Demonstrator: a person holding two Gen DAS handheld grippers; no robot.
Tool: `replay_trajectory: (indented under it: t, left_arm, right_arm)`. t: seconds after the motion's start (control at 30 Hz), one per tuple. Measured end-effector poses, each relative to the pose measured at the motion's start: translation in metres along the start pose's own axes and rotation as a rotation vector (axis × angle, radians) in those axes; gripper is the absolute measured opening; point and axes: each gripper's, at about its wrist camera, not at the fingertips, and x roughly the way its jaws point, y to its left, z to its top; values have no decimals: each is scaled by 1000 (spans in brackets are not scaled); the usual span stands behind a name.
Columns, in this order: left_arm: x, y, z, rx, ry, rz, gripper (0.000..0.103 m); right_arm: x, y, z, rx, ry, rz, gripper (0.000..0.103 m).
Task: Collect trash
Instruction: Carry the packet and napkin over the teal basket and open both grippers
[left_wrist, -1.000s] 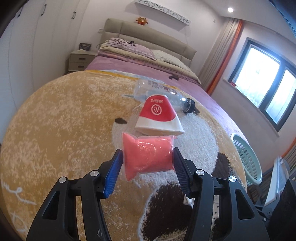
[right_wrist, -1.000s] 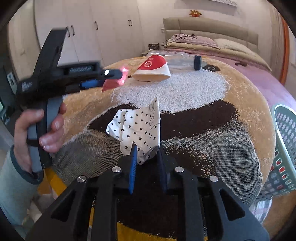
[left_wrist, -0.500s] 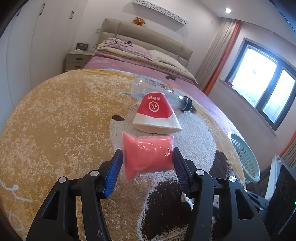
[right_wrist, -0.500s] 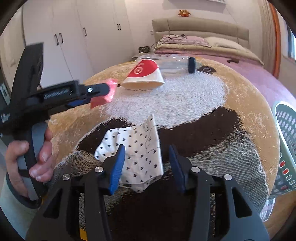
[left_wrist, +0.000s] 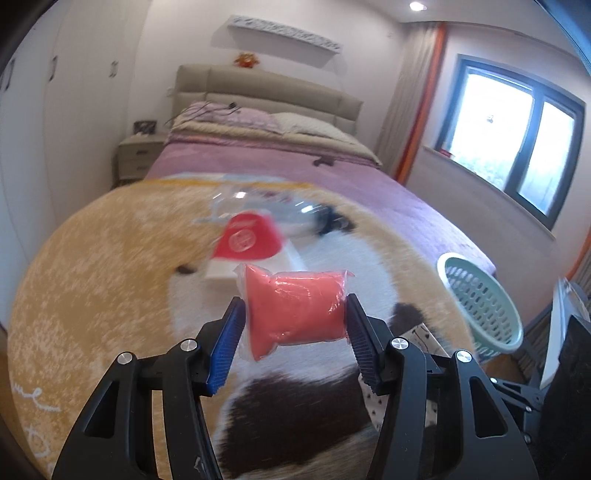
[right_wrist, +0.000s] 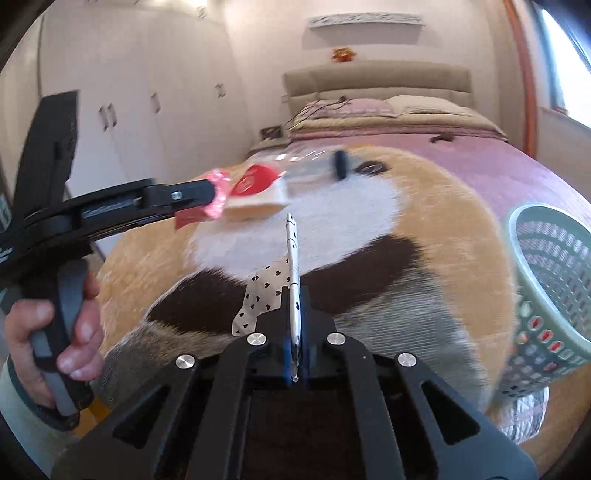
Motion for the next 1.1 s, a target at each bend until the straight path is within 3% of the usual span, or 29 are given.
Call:
replay_trajectory:
  t: [0.47,0.63,0.8,1.1]
  left_arm:
    - [48,-147,40,195,3,-199,53]
    - [74,-189,46,203,27,-273,53]
    - [109,-225,44,194,72,-332,53]
    - [161,-268,36,228,152,-374,53]
  right_arm:
    - [-67,-147,31,216,-188,-231,2]
    - [-91,-200,35,290,-233,-340,2]
    - [-99,-241,36,349,-246,-416,2]
    - [-93,-293,27,428,-213,-497,2]
